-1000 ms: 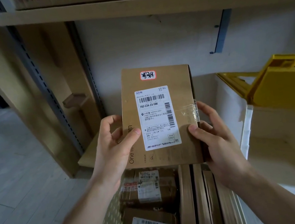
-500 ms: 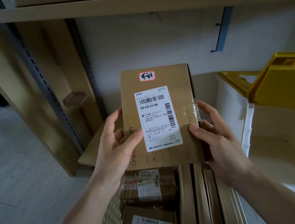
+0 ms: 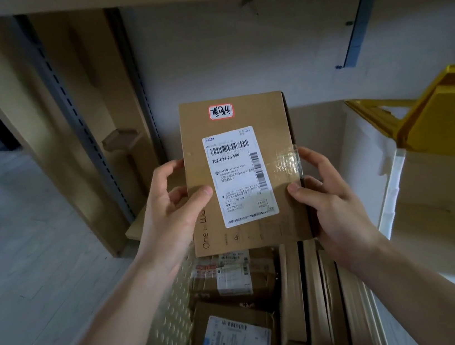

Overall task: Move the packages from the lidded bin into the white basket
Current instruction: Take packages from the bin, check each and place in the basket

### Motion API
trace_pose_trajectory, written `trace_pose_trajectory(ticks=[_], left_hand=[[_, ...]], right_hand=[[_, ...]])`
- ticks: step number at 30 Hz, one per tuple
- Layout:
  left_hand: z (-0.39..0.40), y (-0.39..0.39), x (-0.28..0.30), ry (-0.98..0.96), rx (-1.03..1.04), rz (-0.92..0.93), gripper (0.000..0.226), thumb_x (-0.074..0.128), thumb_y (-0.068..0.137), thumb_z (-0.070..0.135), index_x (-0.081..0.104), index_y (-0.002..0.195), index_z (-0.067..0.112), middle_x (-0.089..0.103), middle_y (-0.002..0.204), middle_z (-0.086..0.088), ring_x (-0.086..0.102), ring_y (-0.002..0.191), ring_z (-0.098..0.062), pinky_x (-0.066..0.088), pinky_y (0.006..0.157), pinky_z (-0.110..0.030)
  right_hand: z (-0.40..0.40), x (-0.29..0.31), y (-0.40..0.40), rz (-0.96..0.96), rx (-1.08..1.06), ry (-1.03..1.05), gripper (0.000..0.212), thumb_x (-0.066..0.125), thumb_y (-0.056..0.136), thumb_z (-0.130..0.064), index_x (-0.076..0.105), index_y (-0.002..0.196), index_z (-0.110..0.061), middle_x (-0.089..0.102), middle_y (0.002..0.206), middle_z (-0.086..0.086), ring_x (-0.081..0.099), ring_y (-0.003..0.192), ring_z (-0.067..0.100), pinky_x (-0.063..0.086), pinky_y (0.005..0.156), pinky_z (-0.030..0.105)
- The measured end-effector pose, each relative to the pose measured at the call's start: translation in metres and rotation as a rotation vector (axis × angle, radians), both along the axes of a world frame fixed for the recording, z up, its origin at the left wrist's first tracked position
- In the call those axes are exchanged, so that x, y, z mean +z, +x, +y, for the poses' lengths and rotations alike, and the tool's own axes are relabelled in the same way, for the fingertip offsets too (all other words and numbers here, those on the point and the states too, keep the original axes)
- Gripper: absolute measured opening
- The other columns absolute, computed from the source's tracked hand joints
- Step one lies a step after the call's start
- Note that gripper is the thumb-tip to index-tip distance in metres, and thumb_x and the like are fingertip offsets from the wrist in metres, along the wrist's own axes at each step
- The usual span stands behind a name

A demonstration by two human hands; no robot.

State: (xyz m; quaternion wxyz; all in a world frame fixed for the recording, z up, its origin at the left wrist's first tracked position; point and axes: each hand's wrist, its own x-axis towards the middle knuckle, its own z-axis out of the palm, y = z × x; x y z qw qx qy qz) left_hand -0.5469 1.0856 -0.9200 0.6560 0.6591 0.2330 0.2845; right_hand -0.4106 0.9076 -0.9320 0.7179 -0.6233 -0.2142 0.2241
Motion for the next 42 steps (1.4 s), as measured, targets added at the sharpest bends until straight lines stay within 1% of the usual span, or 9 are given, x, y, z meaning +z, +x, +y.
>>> trace_pose_trajectory(ticks=[4, 10, 13, 16, 20, 25, 29, 35, 42], left_hand=[[0.015, -0.003, -0.005, -0.010, 0.091, 0.035, 0.036, 0.067, 0.096, 0.018, 0.051, 0.127, 0.026, 0.076, 0.100, 0.004, 0.074, 0.096, -0.013, 0.055, 0.077, -0.032], [0.038, -0.013, -0.007, 0.018, 0.200, 0.030, 0.063, 0.071, 0.094, 0.018, 0.038, 0.145, 0.032, 0.075, 0.093, 0.003, 0.073, 0.088, -0.009, 0.054, 0.080, -0.031], [0.048, -0.025, -0.006, 0.153, 0.201, 0.168, 0.055, 0.075, 0.092, 0.028, 0.050, 0.140, 0.039, 0.070, 0.102, -0.005, 0.072, 0.092, -0.018, 0.056, 0.077, -0.033], [0.058, -0.036, -0.016, 0.335, 0.106, 0.337, 0.034, 0.077, 0.088, 0.041, 0.068, 0.120, 0.043, 0.070, 0.107, 0.002, 0.070, 0.098, -0.017, 0.058, 0.081, -0.036], [0.065, -0.049, -0.028, 0.481, -0.011, 0.566, 0.060, 0.068, 0.071, 0.066, 0.069, 0.123, 0.037, 0.073, 0.109, 0.008, 0.068, 0.102, -0.014, 0.054, 0.094, -0.036], [0.066, -0.058, -0.048, 0.594, -0.287, 0.897, 0.039, 0.063, 0.094, 0.052, 0.064, 0.128, 0.033, 0.072, 0.109, 0.009, 0.068, 0.100, -0.013, 0.056, 0.094, -0.043], [0.066, -0.057, -0.057, 0.646, -0.389, 1.028, 0.033, 0.059, 0.100, 0.044, 0.060, 0.129, 0.029, 0.069, 0.118, 0.008, 0.064, 0.107, -0.014, 0.052, 0.097, -0.041], [0.067, -0.049, -0.070, 0.737, -0.509, 1.260, 0.024, 0.052, 0.104, 0.040, 0.058, 0.113, 0.019, 0.062, 0.108, 0.001, 0.062, 0.098, -0.017, 0.049, 0.080, -0.032], [0.068, -0.048, -0.073, 0.488, -0.713, 1.402, 0.030, 0.044, 0.107, 0.033, 0.068, 0.111, 0.016, 0.077, 0.096, -0.003, 0.077, 0.085, -0.017, 0.062, 0.070, -0.030]], right_hand=[[0.002, -0.007, -0.004, -0.049, 0.052, -0.096, 0.050, 0.059, 0.100, -0.012, 0.053, 0.133, -0.049, 0.073, 0.112, -0.002, 0.071, 0.102, 0.014, 0.056, 0.069, 0.025], [0.010, -0.032, -0.012, -0.102, 0.213, -0.280, 0.048, 0.055, 0.101, -0.006, 0.049, 0.135, -0.040, 0.074, 0.113, -0.003, 0.069, 0.107, 0.017, 0.054, 0.092, 0.039], [0.021, -0.054, -0.015, -0.153, 0.258, -0.386, 0.042, 0.056, 0.102, -0.005, 0.050, 0.130, -0.036, 0.072, 0.115, -0.003, 0.067, 0.112, 0.017, 0.056, 0.094, 0.038], [0.033, -0.077, -0.016, -0.193, 0.292, -0.472, 0.039, 0.056, 0.100, -0.008, 0.051, 0.132, -0.031, 0.072, 0.112, -0.003, 0.067, 0.112, 0.017, 0.057, 0.092, 0.035], [0.040, -0.088, -0.013, -0.164, 0.372, -0.616, 0.060, 0.047, 0.097, 0.009, 0.049, 0.118, -0.046, 0.067, 0.110, -0.007, 0.064, 0.108, 0.011, 0.053, 0.078, 0.016], [0.044, -0.098, -0.012, -0.222, 0.504, -0.820, 0.067, 0.049, 0.089, -0.002, 0.045, 0.141, -0.045, 0.062, 0.128, -0.004, 0.058, 0.119, 0.017, 0.051, 0.104, 0.045], [0.051, -0.104, -0.019, -0.243, 0.550, -0.904, 0.068, 0.050, 0.094, -0.003, 0.039, 0.149, -0.042, 0.052, 0.145, -0.002, 0.049, 0.132, 0.020, 0.045, 0.110, 0.044], [0.058, -0.113, -0.024, -0.304, 0.574, -0.966, 0.066, 0.043, 0.095, -0.007, 0.037, 0.151, -0.041, 0.042, 0.155, -0.002, 0.042, 0.139, 0.020, 0.040, 0.109, 0.037], [0.062, -0.121, -0.027, -0.349, 0.656, -0.988, 0.056, 0.043, 0.097, -0.006, 0.047, 0.142, -0.038, 0.048, 0.148, -0.001, 0.048, 0.130, 0.019, 0.044, 0.093, 0.033]])
